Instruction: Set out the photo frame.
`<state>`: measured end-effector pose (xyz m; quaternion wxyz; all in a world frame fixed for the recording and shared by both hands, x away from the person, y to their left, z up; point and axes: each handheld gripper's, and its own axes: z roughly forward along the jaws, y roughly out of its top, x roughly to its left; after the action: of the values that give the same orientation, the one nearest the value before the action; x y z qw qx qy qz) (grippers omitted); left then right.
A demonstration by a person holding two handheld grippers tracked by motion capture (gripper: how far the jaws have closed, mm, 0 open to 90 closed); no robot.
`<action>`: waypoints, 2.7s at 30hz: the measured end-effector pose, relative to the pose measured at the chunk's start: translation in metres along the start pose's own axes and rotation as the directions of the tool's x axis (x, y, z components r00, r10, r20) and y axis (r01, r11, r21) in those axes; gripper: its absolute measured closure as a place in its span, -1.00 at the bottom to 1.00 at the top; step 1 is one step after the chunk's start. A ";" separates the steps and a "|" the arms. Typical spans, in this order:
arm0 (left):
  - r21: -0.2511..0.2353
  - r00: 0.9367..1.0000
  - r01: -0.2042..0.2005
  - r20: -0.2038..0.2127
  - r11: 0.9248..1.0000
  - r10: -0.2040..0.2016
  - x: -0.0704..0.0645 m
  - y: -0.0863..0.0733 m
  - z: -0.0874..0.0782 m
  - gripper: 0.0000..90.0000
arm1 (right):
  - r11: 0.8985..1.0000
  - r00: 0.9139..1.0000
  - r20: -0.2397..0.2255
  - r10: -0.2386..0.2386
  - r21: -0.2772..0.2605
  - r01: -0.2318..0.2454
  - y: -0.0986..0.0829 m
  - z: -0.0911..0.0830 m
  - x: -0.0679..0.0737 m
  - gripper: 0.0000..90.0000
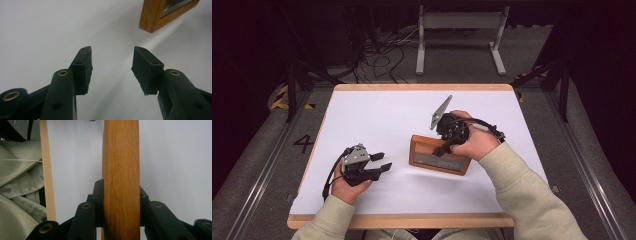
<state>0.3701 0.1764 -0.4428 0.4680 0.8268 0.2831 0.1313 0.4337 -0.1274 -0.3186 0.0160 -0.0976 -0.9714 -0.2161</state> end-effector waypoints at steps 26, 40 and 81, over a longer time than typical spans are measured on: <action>-0.001 1.000 -0.001 0.002 1.000 0.001 0.001 -0.001 0.000 0.13 | 0.992 0.990 -0.107 -0.093 0.072 0.101 0.004 0.040 -0.031 0.58; 0.002 1.000 -0.002 0.001 1.000 0.002 0.000 -0.001 0.000 0.13 | 0.998 0.997 -0.033 -0.065 -0.010 0.065 -0.001 0.038 -0.038 0.35; -0.010 1.000 0.008 0.004 1.000 -0.008 -0.001 0.001 -0.003 0.09 | 0.909 0.929 0.233 0.287 -0.371 -0.188 -0.095 -0.038 -0.006 -0.85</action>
<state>0.3685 0.1774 -0.4406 0.4734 0.8234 0.2849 0.1290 0.4208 -0.2292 -0.3246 -0.1136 -0.2474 -0.8916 -0.3618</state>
